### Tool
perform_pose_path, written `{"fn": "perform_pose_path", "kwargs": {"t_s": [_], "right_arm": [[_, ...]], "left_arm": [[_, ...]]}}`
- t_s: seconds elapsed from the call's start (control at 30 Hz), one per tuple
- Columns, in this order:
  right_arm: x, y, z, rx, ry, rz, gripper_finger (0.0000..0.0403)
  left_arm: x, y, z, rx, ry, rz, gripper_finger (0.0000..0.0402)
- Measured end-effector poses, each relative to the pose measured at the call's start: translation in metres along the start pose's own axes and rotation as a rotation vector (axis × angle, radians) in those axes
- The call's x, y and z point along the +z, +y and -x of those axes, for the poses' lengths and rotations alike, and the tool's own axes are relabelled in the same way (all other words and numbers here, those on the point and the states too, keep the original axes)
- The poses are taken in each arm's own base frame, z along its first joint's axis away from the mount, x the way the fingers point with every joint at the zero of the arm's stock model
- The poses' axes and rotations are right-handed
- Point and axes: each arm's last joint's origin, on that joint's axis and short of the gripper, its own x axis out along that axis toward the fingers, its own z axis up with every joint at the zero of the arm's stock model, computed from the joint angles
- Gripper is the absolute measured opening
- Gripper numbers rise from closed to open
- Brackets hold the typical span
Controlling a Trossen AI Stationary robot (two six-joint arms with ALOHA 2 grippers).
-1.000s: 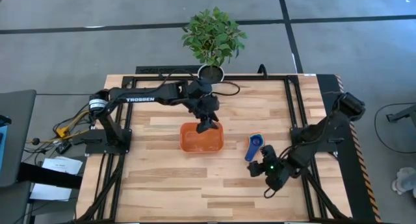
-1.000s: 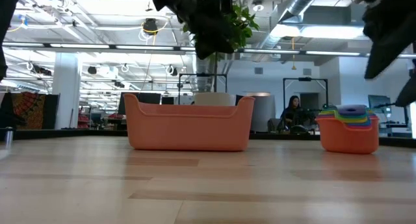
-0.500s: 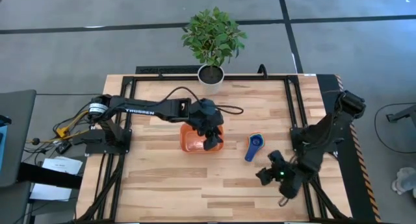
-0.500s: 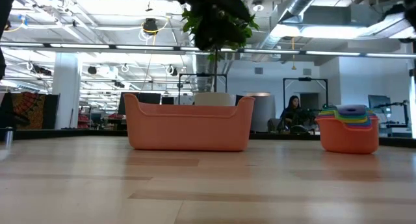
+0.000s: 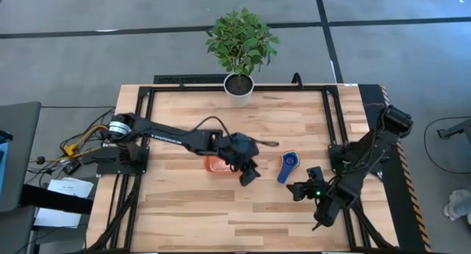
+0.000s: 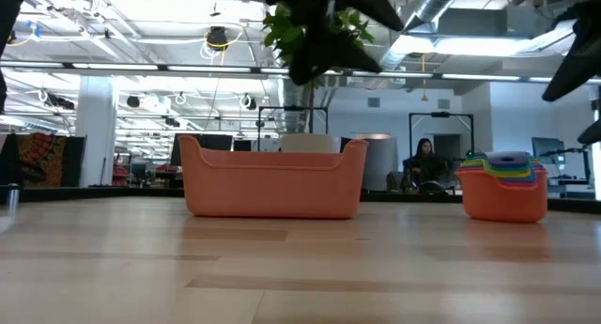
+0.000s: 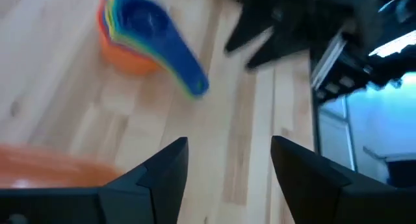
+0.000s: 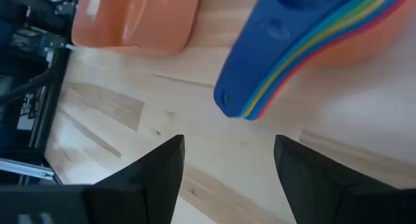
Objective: Nest measuring cups in basket
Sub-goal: Put the nested measuring cups into the orange bin
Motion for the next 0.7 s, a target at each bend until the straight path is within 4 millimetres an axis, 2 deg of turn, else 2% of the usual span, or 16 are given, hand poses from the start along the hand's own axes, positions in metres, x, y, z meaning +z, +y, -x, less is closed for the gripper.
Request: {"fn": "perform_pose_path", "kwargs": {"t_s": [0.1, 0.33, 0.5, 0.63, 0.7], "right_arm": [[0.0, 0.0, -0.003, -0.01, -0.006, 0.0, 0.026], [-0.001, -0.008, -0.018, -0.066, -0.029, 0.045, 0.026], [-0.001, 0.0, 0.0, 0.004, 0.076, -0.028, 0.026], [0.004, 0.005, 0.016, 0.068, 0.124, -0.084, 0.026], [0.007, 0.003, 0.016, 0.057, 0.09, -0.083, 0.026]], "left_arm": [[-0.008, -0.001, -0.008, 0.03, 0.017, 0.02, 0.0226], [-0.015, 0.0, -0.007, 0.051, 0.08, 0.048, 0.0267], [-0.017, -0.01, -0.02, -0.028, 0.021, -0.006, 0.0279], [-0.016, -0.002, -0.04, -0.071, -0.028, 0.025, 0.028], [-0.012, 0.002, -0.048, -0.077, -0.068, 0.027, 0.028]]}}
